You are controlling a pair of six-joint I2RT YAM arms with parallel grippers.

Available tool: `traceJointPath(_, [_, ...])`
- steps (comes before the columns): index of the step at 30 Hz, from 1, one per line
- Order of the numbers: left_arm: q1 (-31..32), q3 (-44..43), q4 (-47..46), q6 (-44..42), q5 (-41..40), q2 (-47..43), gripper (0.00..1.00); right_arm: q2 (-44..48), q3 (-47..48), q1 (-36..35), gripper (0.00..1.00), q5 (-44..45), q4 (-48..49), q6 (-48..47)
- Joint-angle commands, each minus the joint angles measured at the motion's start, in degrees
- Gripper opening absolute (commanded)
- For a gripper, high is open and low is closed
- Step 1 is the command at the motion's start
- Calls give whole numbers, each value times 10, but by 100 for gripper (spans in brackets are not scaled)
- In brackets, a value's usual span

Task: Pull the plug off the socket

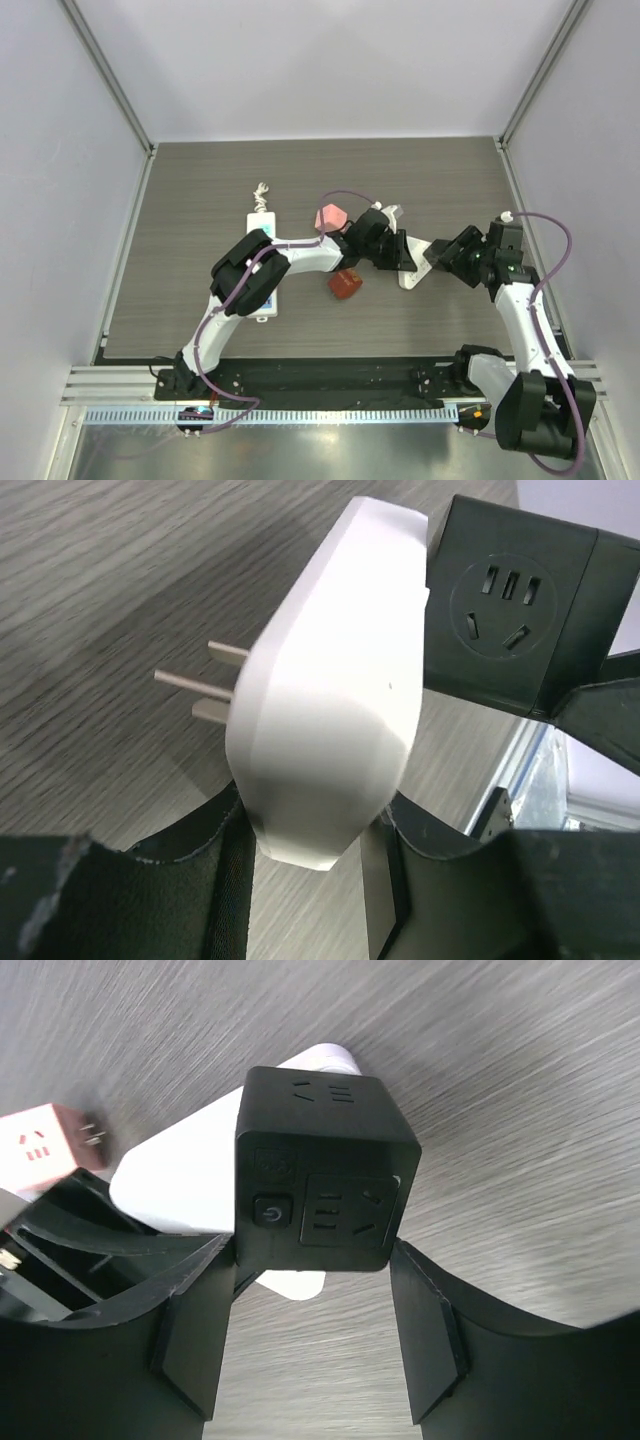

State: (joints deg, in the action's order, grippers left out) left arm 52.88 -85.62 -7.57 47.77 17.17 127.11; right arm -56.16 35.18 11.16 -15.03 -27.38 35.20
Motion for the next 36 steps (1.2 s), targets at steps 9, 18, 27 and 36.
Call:
traceJointPath(9, [-20, 10, 95, -14, -98, 1, 0, 16, 49, 17, 1, -13, 1, -19])
traceJointPath(18, [-20, 16, 60, -13, -48, 1, 0, -32, 13, 49, 50, -111, 68, -24])
traceJointPath(27, [-19, 8, 58, -12, -13, 10, 0, -104, 2, 49, 96, -130, 152, -22])
traceJointPath(36, [-19, 5, 56, -7, -2, 11, 0, -194, -8, 48, 95, -141, 256, -2])
